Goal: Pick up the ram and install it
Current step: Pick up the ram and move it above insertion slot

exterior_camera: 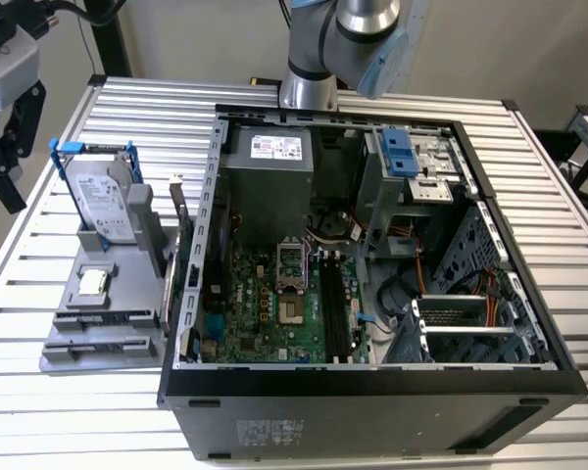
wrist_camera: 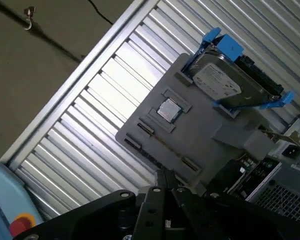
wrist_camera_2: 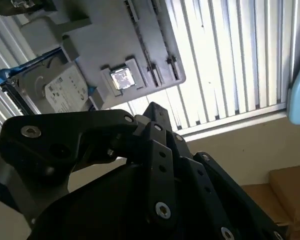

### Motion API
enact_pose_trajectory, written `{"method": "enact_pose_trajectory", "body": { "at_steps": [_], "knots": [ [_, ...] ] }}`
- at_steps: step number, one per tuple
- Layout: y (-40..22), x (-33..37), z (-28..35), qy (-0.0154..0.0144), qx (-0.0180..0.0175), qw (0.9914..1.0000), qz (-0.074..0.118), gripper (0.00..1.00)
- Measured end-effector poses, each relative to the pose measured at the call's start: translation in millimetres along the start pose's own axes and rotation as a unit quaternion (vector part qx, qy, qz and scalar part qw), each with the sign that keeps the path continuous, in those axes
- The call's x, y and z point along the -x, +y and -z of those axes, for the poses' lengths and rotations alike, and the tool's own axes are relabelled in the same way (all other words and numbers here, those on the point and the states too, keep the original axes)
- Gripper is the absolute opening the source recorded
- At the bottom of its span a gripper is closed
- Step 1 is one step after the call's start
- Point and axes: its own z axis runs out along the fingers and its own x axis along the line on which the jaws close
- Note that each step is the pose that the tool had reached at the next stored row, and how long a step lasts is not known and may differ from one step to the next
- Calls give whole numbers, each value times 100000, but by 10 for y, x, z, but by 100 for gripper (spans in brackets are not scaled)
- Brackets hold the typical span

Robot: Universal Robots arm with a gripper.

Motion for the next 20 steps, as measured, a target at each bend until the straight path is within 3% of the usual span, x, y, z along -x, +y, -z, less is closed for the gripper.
{"method": "enact_pose_trajectory", "body": {
  "at_steps": [5,9,15,20],
  "knots": [
    [-1,0,1,182,-10,99906,4327,0],
    [0,0,0,216,-458,99746,7101,0],
    [0,0,0,343,-1600,99401,10807,0],
    [0,0,0,409,-1746,99001,13984,0]
  ]
}}
